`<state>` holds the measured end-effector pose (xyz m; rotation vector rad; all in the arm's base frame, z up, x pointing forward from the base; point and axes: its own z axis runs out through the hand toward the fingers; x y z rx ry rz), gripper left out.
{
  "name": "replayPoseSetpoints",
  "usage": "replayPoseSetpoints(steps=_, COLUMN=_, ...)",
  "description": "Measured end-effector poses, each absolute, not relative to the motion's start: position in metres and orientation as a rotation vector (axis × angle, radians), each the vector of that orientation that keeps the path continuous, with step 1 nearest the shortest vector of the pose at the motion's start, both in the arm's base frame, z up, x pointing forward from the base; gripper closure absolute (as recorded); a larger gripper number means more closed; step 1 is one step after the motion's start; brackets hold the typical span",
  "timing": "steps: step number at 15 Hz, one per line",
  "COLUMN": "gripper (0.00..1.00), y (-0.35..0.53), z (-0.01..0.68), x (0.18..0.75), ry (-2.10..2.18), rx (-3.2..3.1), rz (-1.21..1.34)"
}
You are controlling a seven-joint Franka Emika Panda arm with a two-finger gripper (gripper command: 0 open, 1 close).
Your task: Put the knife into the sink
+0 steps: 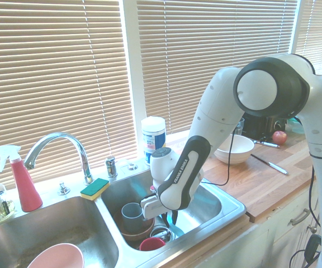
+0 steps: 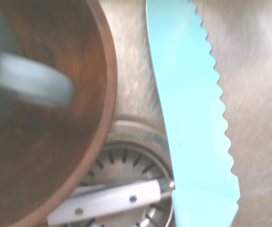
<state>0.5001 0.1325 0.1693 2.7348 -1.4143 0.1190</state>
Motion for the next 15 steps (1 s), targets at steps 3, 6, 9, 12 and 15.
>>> replayPoseSetpoints(steps=3, gripper=0.00, y=0.131, z=0.158, x=0.499, ry=-1.420, rx=2.727, rz=0.087)
replayPoseSetpoints(steps=6, gripper=0.00, y=0.129, z=0.154, x=0.499, ry=-1.423, rx=2.723, rz=0.076)
replayPoseSetpoints(steps=9, gripper=0.00, y=0.126, z=0.156, x=0.501, ry=-1.432, rx=2.727, rz=0.094)
replayPoseSetpoints(steps=12, gripper=0.00, y=0.124, z=0.189, x=0.509, ry=-1.450, rx=2.770, rz=0.149)
replayPoseSetpoints(steps=15, gripper=0.00, y=0.121, z=0.259, x=0.506, ry=-1.459, rx=2.814, rz=0.147)
